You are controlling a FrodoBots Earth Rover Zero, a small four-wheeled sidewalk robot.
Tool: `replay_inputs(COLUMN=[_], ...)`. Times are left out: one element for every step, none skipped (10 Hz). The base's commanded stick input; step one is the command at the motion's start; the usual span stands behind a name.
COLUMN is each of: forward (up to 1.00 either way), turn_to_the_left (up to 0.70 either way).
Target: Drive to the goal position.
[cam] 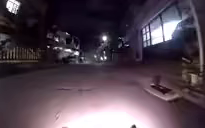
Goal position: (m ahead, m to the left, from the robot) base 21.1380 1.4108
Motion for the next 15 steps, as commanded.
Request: replay_inputs(forward=[0.7,0.7,0.7,0.7,0.7,0.7,0.7,0.7,0.7,0.7,0.7,0.7,0.7,0.7,0.7], turn_to_the_left=[0.0,0.0,0.0,0.0,0.0,0.0,0.0,0.0,0.0,0.0,0.0,0.0,0.0,0.0,0.0])
